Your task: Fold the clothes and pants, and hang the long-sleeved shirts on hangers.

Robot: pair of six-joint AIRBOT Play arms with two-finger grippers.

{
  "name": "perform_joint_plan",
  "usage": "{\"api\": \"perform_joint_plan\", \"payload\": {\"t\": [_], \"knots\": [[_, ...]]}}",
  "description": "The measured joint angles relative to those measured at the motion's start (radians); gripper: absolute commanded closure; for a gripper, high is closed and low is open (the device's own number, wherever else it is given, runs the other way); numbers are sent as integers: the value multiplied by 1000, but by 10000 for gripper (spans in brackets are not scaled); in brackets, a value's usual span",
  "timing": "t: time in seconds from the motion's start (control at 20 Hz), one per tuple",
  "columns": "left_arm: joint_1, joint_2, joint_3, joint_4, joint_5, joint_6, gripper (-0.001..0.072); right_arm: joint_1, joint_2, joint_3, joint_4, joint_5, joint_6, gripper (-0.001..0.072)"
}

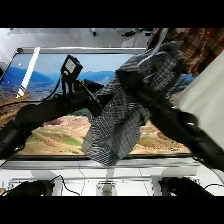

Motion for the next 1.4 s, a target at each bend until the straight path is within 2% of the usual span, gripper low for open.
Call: {"api": "perform_joint_plan", "payload": {"t": [0.25, 0.45, 0.55, 0.65, 0.85, 0.95, 1.05, 1.25, 1.4], "knots": [[68, 139, 0, 0, -10, -2, 170, -35, 187, 153, -95, -217, -8, 675], [132, 251, 0, 1, -11, -2, 170, -41, 290, 252, -118, -285, 39, 675], [154, 286, 0, 1, -12, -2, 199, -42, 321, 290, -133, -302, 62, 675], [166, 306, 0, 0, -11, -4, 199, -50, 335, 324, -194, -315, 112, 675], [176, 318, 0, 0, -6, -5, 199, -116, 347, 425, -497, -375, 356, 675], [178, 320, 0, 1, -5, -5, 199, -162, 349, 495, -693, -457, 498, 675], [179, 321, 0, 0, -3, -5, 199, -197, 350, 568, -879, -549, 595, 675], [179, 322, 0, 0, -3, -5, 199, -222, 350, 703, -1197, -742, 682, 675], [179, 322, 0, 0, -3, -12, 199, -186, 351, 790, -1356, -806, 700, 675]]}}
